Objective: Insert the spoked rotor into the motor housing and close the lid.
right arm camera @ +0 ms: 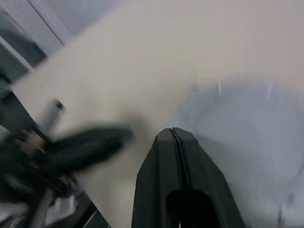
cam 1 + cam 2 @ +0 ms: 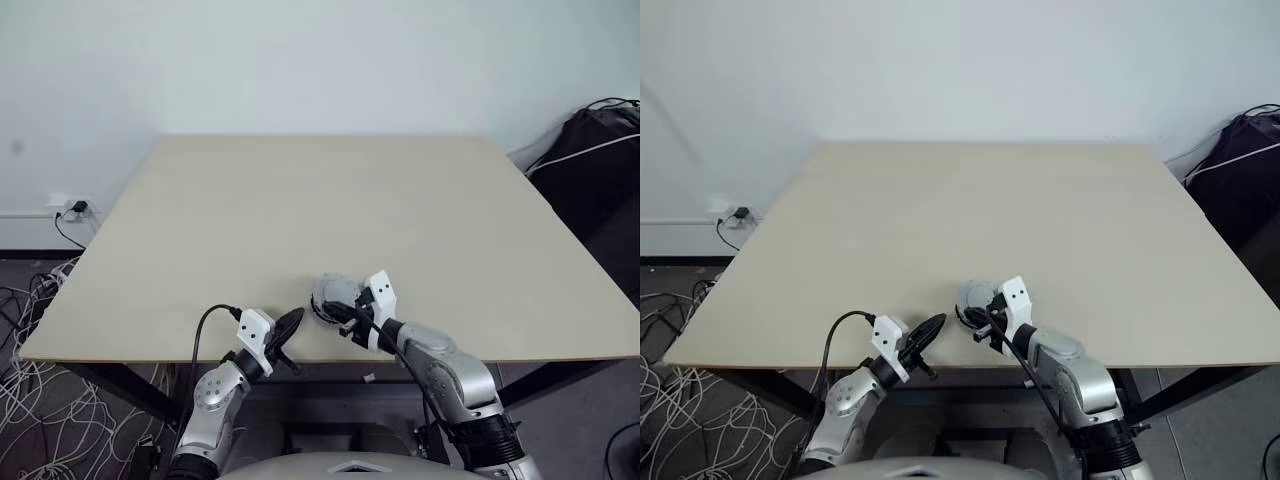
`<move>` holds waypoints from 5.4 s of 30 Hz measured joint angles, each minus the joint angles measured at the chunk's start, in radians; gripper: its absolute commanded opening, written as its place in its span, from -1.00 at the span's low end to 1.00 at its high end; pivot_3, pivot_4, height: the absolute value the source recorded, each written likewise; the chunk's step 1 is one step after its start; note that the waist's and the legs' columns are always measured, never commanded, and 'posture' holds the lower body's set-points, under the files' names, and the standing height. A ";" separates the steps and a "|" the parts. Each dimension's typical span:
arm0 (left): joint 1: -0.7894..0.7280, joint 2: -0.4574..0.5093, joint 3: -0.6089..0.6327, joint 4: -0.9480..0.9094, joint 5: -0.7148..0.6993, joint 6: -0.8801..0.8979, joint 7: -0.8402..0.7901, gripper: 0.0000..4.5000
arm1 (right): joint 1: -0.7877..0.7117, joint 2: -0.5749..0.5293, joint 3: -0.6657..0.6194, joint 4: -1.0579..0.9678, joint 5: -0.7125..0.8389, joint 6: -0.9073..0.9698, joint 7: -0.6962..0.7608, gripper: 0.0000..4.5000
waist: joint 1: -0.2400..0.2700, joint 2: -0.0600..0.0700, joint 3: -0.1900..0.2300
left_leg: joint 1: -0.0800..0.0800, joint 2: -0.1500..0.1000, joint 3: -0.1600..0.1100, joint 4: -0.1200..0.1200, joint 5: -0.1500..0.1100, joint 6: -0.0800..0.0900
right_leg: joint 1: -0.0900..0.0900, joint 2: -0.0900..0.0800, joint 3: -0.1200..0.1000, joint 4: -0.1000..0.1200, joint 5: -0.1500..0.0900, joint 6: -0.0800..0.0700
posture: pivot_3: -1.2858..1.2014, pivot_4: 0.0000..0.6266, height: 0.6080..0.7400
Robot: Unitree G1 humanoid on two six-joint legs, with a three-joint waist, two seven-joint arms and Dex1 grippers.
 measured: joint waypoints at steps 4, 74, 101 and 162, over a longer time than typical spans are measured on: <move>0.000 0.000 -0.001 -0.011 0.000 0.021 0.005 -1.00 | -0.016 -0.031 -0.009 -0.040 -0.022 -0.050 -0.010 -0.32 | 0.000 -0.001 0.000 | 0.000 0.000 0.000 0.000 0.001 0.002 | 0.000 0.002 0.000 0.000 0.000 0.000 | 0.03 -1.00 1.00; -0.032 0.005 0.028 0.079 0.001 -0.052 -0.006 -1.00 | -0.178 -0.109 0.146 0.396 -0.325 -0.271 0.124 0.42 | 0.001 0.002 -0.004 | 0.000 0.000 0.000 0.000 0.001 0.001 | 0.000 -0.001 0.001 0.000 0.000 -0.001 | 0.03 -1.00 1.00; -0.023 -0.007 0.006 0.061 0.003 -0.036 0.019 -1.00 | -0.262 -0.111 0.173 0.399 -0.342 -0.086 0.122 0.42 | 0.004 0.000 -0.011 | 0.003 0.000 0.000 0.000 0.000 -0.001 | 0.002 -0.001 0.001 0.001 0.001 -0.001 | 0.03 -1.00 1.00; -0.467 0.046 0.082 -0.077 -0.129 0.979 0.083 -1.00 | -0.292 -0.130 0.217 0.396 -0.345 -0.054 0.143 0.42 | -0.010 -0.003 -0.010 | 0.005 -0.001 -0.001 0.000 0.004 0.002 | 0.004 0.005 0.001 0.000 0.001 -0.001 | 0.03 -1.00 1.00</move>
